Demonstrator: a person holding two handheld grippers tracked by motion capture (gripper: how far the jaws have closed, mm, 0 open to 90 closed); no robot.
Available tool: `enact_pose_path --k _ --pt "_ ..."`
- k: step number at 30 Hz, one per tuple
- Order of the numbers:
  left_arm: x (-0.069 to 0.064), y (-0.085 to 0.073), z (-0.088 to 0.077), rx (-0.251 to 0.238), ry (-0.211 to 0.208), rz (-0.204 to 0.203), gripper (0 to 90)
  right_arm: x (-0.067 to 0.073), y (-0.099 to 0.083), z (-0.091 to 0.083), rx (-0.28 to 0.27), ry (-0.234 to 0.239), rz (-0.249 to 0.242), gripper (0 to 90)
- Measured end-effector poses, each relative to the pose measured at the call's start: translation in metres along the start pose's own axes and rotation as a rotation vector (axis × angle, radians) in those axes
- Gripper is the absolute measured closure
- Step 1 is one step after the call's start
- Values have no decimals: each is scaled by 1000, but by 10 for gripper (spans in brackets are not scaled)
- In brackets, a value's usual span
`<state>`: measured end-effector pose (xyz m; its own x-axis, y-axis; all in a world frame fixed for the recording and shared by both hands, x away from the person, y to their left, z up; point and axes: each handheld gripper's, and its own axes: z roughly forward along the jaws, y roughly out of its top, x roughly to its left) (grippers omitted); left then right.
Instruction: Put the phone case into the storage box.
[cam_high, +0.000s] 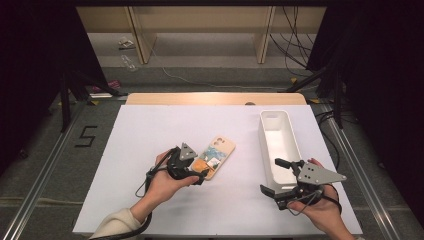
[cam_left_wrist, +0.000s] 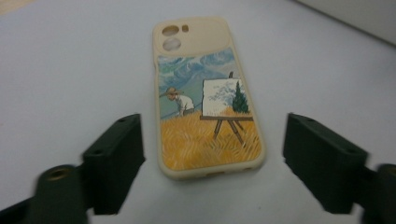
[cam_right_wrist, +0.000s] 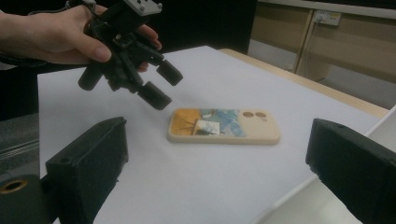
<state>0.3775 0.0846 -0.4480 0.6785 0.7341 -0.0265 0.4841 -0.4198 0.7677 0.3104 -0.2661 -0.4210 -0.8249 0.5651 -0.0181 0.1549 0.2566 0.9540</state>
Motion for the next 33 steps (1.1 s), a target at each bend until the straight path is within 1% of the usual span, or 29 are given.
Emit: enact_pose_path --k 1,2,3,4,5,6,7,11,12,15,16,17,18,20,25,26,30,31,32,33 --pt "0 1 0 -9 -11 -3 378 0 0 0 1 0 -1 65" --pt "0 1 0 -9 -11 -3 483 0 0 0 1 0 2 67" --pt "0 2 -1 -13 -25 -14 483 0 0 0 1 0 2 67" --pt "-1 3 0 -7 -55 -14 709 0 0 0 1 1 3 68" --pt "-1 3 0 -7 -55 -14 793 0 0 1 0 1 3 68" --pt "-3 4 3 9 -88 -4 851 0 0 0 1 2 2 69" --pt "-5 5 5 20 -99 -2 893 0 0 1 2 1 3 69" --pt "-13 5 17 69 -137 8 898 0 0 0 2 0 6 72" --pt "-13 5 17 69 -137 8 898 0 0 0 2 0 6 72" --pt "-19 5 27 108 -144 21 898 0 0 0 0 1 6 72" --pt "-22 4 33 131 -142 22 898 0 -1 0 -1 -1 9 73" --pt "-22 4 33 131 -142 22 898 0 -1 0 -1 -1 9 73" --pt "-25 3 39 154 -139 26 898 -1 -1 0 1 -1 8 73" --pt "-27 2 44 170 -144 33 898 -1 -1 0 1 0 9 73" --pt "-31 2 48 183 -138 49 899 -1 -1 0 0 1 10 74" --pt "-31 1 49 196 -126 57 899 -1 -1 0 0 2 11 74" --pt "-30 0 51 203 -126 56 899 -1 -1 0 2 1 12 74" --pt "-29 0 51 207 -122 60 899 -1 -1 0 1 1 13 74" --pt "-28 0 51 211 -107 58 899 -1 -1 0 -2 2 12 75" --pt "-28 0 51 211 -107 58 899 -1 -1 0 -2 2 12 75"
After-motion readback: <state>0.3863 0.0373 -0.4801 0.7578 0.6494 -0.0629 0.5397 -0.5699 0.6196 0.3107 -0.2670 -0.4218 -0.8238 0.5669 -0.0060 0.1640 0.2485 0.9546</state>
